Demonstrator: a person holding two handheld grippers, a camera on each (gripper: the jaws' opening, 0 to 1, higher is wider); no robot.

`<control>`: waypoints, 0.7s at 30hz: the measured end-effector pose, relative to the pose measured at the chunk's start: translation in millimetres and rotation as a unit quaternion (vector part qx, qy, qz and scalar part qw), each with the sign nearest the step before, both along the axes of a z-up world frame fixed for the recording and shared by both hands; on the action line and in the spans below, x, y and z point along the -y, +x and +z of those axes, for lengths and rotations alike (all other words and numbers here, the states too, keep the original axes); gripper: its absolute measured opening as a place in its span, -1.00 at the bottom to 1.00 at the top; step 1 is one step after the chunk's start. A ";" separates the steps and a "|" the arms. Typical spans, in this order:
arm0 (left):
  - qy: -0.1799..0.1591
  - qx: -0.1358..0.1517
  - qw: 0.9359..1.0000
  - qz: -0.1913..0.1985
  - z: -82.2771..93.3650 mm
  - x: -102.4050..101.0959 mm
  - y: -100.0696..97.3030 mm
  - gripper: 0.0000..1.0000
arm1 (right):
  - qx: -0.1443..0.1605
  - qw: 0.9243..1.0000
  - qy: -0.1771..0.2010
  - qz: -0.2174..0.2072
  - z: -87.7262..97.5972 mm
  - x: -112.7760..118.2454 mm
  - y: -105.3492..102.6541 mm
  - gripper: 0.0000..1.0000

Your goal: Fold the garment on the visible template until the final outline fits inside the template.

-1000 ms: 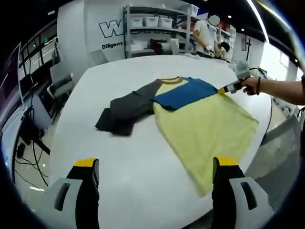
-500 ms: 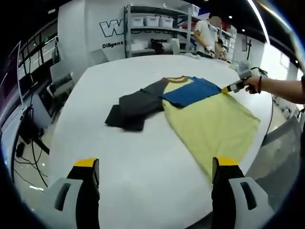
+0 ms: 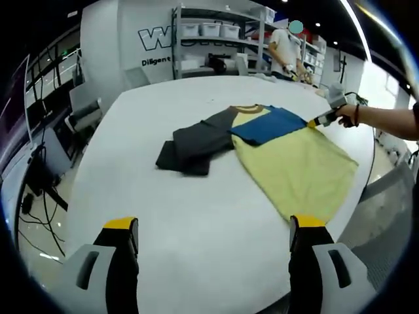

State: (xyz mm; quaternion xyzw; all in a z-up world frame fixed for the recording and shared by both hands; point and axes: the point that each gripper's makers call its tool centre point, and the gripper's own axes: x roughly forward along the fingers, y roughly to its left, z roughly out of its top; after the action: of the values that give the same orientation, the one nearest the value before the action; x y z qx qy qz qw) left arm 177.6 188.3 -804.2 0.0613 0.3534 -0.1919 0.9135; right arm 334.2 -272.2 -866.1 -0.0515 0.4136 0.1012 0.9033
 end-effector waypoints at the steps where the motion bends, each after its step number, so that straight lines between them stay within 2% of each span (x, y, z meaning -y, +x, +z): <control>1: 0.000 -0.001 1.000 0.001 -0.3 -0.3 -0.2 0.89 | 0.000 1.000 0.000 -0.001 -0.1 0.6 0.0 -1.00; 16: -0.007 -0.001 1.000 0.004 0.2 -0.1 0.9 0.87 | 0.001 1.000 0.000 -0.007 -1.1 3.4 -3.2 -1.00; 21: -0.010 -0.004 1.000 0.007 0.4 -0.9 0.7 0.87 | 0.003 1.000 0.015 -0.018 -0.6 4.9 -4.6 -0.90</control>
State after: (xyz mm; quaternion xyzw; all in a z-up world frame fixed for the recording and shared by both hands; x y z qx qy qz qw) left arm 178.2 189.2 -803.8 0.0492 0.3552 -0.1887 0.9142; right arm 329.6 -277.2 -866.7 -0.0311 0.4099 0.0905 0.9071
